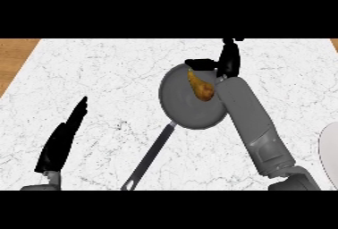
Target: Pick the pear from the plate and place it in the pan
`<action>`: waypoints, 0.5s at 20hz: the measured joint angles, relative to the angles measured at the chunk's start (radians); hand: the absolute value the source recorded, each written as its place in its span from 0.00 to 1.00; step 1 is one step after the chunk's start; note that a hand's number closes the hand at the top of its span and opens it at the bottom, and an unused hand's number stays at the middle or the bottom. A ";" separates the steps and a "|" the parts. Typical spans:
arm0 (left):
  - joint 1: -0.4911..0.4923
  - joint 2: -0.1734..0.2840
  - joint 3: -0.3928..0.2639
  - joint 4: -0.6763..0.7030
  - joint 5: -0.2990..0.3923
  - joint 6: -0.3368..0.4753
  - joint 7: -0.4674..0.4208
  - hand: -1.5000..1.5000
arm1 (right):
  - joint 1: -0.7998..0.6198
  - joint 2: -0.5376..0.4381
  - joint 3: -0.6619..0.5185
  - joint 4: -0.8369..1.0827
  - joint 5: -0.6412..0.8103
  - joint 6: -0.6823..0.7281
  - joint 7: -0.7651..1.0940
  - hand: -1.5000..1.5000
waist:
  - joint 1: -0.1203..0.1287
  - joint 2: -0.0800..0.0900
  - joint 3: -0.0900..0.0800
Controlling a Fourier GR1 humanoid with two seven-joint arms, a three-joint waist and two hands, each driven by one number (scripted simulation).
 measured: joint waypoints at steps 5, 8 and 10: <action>0.025 0.008 0.023 -0.002 0.006 0.003 -0.014 0.50 | 0.037 -0.005 -0.079 -0.007 -0.077 -0.126 -0.097 0.00 | -0.029 -0.009 -0.001; 0.029 -0.002 0.025 -0.006 -0.001 0.017 -0.001 0.50 | 0.079 -0.031 -0.113 -0.046 -0.116 -0.130 -0.144 0.00 | -0.051 -0.015 -0.001; 0.052 -0.001 0.029 -0.014 0.004 0.013 -0.008 0.50 | 0.126 -0.053 -0.128 -0.083 -0.140 -0.112 -0.188 0.00 | -0.061 -0.019 -0.001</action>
